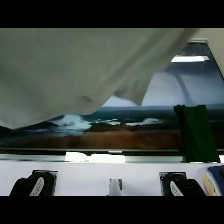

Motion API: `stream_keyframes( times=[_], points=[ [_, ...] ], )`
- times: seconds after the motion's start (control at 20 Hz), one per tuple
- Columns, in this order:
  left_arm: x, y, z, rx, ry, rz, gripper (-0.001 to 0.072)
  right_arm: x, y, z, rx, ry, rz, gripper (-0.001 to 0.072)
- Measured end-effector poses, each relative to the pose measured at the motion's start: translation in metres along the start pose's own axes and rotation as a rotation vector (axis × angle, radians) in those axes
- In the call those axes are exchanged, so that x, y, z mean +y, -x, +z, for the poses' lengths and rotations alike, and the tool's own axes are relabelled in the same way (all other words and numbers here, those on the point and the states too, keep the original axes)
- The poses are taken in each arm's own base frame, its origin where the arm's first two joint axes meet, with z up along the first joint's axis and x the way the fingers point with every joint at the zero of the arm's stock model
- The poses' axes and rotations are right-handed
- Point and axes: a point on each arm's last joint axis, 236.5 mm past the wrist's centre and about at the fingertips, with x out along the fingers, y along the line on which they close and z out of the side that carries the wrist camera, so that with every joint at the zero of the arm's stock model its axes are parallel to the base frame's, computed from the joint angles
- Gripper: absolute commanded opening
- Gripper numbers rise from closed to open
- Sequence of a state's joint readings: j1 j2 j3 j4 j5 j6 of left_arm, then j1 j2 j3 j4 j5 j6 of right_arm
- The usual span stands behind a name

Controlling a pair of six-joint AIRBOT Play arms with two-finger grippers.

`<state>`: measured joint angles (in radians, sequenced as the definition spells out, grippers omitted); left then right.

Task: Fold the shirts.

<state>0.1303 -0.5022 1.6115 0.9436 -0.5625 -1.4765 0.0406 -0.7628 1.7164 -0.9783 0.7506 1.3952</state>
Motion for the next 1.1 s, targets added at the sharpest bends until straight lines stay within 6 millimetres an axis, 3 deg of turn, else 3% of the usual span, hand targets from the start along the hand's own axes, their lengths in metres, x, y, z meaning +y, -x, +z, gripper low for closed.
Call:
stream_keyframes(
  times=[0.05,0.1,0.2,0.5,0.6,0.75,0.85,0.95,1.1],
  points=[
    [-0.010,0.005,0.021,-0.050,-0.010,-0.017,0.0031,0.010,0.020,0.034,-0.092,0.029,-0.007,0.0019],
    [-0.019,0.011,0.037,-0.090,-0.016,-0.034,0.0031,0.017,0.035,0.054,-0.143,0.051,-0.016,0.0019],
    [-0.030,0.017,0.054,-0.130,-0.017,-0.057,0.0031,0.028,0.057,0.075,-0.193,0.071,-0.022,0.0019],
    [-0.024,0.000,0.042,-0.083,0.010,-0.057,0.0030,0.027,0.070,0.076,-0.163,0.100,-0.062,0.0019],
    [-0.012,-0.016,0.030,-0.054,0.004,-0.042,0.0030,0.012,0.066,0.066,-0.119,0.105,-0.118,0.0019],
    [0.017,-0.051,-0.011,0.043,-0.012,-0.008,0.0031,-0.033,0.049,0.019,0.075,0.127,-0.252,0.0020],
    [0.044,-0.078,-0.055,0.149,0.001,0.019,0.0031,-0.074,0.030,-0.041,0.291,0.112,-0.343,0.0019],
    [0.075,-0.104,-0.118,0.305,0.026,0.047,0.0032,-0.114,0.010,-0.114,0.524,0.081,-0.406,0.0020],
    [0.126,-0.127,-0.235,0.581,0.063,0.080,0.0032,-0.170,-0.018,-0.231,0.816,0.022,-0.467,0.0020]
  ],
)
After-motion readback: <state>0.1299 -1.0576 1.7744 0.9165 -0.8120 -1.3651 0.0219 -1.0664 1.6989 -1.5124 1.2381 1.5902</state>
